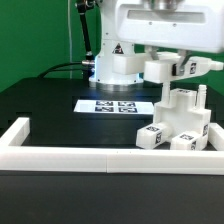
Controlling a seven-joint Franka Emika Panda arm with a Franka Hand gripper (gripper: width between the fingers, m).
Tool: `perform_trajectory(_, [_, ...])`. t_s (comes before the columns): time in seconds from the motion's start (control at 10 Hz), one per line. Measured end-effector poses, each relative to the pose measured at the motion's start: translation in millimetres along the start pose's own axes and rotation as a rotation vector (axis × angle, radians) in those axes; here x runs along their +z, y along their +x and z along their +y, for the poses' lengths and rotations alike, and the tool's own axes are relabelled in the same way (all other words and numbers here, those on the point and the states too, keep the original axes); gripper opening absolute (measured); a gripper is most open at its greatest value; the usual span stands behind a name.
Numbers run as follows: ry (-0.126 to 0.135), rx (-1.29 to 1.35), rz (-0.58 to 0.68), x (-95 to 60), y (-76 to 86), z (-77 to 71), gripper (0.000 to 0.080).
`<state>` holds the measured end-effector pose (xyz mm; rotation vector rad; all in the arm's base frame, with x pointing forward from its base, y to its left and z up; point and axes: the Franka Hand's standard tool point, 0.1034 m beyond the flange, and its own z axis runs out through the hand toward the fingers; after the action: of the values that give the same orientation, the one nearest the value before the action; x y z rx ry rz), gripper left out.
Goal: Assemble chair
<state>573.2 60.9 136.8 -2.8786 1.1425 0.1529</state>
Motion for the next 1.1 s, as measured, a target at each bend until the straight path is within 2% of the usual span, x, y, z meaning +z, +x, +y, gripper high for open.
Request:
perform_trajectory(0.1, [-0.011,0.002,-0.004,1.1,-2.6,-4.9,0.0290])
perform_trajectory(0.2, [-0.034,0.008,-0.021,2.6,-6.3,-9.0,0.0290])
perform_trajectory(0.3, [-0.026,0.000,-0.015,2.9,-4.1,-9.7,0.0290])
perform_trajectory(0.5, [-0.027,-0.003,-0.015,3.6,-5.1,-10.5,0.0290])
perform_trajectory(0.8, [-0.017,-0.023,-0.007,-0.8,-9.7,-23.8,0.0290])
perform_trajectory(1.1, [-0.021,-0.022,-0.010,1.9,-9.8,-21.8,0.0290])
